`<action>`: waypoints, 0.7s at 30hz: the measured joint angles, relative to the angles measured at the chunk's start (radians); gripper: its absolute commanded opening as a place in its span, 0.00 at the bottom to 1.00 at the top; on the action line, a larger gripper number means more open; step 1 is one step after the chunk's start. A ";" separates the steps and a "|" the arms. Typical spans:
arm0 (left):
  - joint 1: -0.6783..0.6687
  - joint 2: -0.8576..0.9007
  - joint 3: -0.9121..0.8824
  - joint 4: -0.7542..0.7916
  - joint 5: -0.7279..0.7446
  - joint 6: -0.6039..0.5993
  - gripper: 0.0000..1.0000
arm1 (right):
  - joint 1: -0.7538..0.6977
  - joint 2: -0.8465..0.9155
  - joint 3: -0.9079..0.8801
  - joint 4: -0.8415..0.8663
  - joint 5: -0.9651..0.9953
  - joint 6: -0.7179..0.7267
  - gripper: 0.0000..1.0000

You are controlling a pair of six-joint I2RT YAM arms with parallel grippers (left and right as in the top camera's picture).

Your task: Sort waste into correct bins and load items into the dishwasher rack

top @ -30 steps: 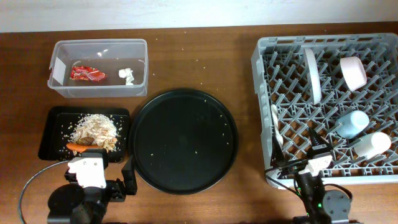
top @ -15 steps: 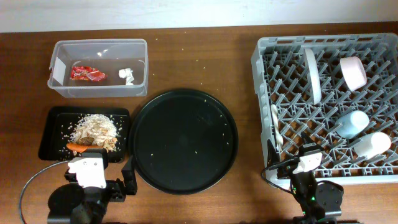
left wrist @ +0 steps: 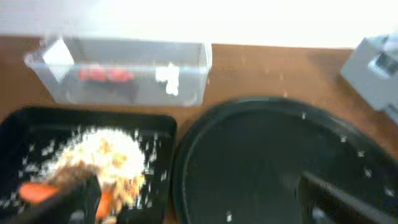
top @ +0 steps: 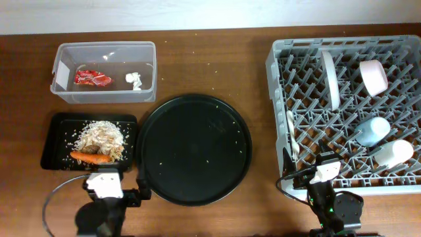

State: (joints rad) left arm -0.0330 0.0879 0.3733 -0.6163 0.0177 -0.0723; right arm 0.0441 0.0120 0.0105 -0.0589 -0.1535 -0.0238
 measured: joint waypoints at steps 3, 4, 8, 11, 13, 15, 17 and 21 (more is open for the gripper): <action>0.000 -0.068 -0.215 0.335 -0.006 0.000 0.99 | 0.000 -0.002 0.000 0.000 0.000 0.000 0.99; 0.000 -0.070 -0.266 0.449 -0.007 0.000 0.99 | 0.000 -0.002 0.000 -0.001 0.000 0.000 0.99; 0.000 -0.074 -0.354 0.542 -0.007 0.018 0.99 | 0.000 -0.002 0.000 0.000 0.000 0.001 0.99; 0.000 -0.074 -0.357 0.533 -0.007 0.027 0.99 | 0.000 -0.002 0.000 0.000 0.000 0.000 0.99; 0.000 -0.074 -0.357 0.534 -0.007 0.027 0.99 | 0.000 -0.002 0.000 0.000 0.000 0.000 0.99; 0.000 -0.074 -0.357 0.534 -0.007 0.028 0.99 | 0.000 -0.002 0.000 0.000 0.000 0.000 0.99; 0.000 -0.074 -0.357 0.534 -0.007 0.027 0.99 | 0.000 -0.002 0.000 0.000 0.000 0.001 0.99; 0.000 -0.074 -0.357 0.534 -0.007 0.028 0.99 | 0.000 -0.002 0.000 0.000 0.000 0.000 0.99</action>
State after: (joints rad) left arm -0.0330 0.0135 0.0166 -0.0826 0.0105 -0.0444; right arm 0.0441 0.0101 0.0105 -0.0593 -0.1539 -0.0235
